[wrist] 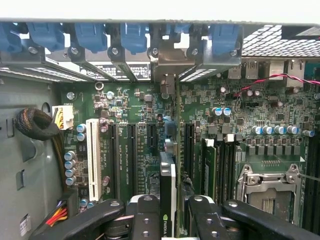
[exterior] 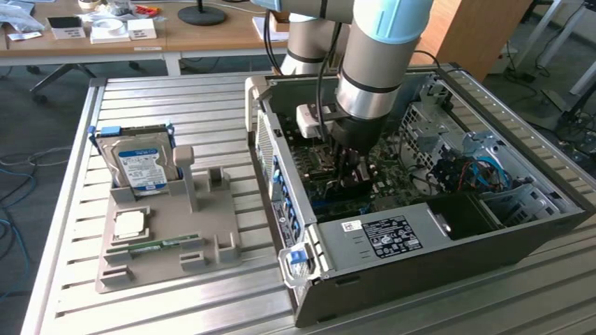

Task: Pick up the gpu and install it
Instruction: 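Insert the gpu into the slot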

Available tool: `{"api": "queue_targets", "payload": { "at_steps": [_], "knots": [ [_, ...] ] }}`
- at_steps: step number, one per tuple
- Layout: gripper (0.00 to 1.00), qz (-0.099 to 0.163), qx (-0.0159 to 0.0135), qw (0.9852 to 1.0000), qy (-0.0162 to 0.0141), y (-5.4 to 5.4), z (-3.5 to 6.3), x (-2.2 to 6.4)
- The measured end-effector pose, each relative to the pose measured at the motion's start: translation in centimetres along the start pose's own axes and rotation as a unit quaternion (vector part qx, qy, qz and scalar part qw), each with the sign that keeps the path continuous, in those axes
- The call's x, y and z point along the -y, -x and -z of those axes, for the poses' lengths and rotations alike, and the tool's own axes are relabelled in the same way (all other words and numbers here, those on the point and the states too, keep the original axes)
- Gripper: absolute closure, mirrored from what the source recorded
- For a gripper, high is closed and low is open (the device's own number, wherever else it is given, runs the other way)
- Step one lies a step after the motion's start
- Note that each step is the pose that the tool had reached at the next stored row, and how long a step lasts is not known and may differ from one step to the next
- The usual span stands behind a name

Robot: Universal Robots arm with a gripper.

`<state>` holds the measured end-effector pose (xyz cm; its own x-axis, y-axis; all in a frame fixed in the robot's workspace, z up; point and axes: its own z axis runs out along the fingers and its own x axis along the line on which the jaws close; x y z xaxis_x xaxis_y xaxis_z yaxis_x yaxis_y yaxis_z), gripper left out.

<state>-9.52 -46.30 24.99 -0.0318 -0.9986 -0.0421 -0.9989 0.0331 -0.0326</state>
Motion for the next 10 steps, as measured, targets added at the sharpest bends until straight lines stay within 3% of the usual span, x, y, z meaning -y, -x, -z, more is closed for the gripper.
{"api": "queue_targets", "payload": {
  "at_steps": [10],
  "knots": [
    [0.74, 0.000, 0.0000, 1.0000, 0.0000, -0.01, -0.08, -0.13]
  ]
}}
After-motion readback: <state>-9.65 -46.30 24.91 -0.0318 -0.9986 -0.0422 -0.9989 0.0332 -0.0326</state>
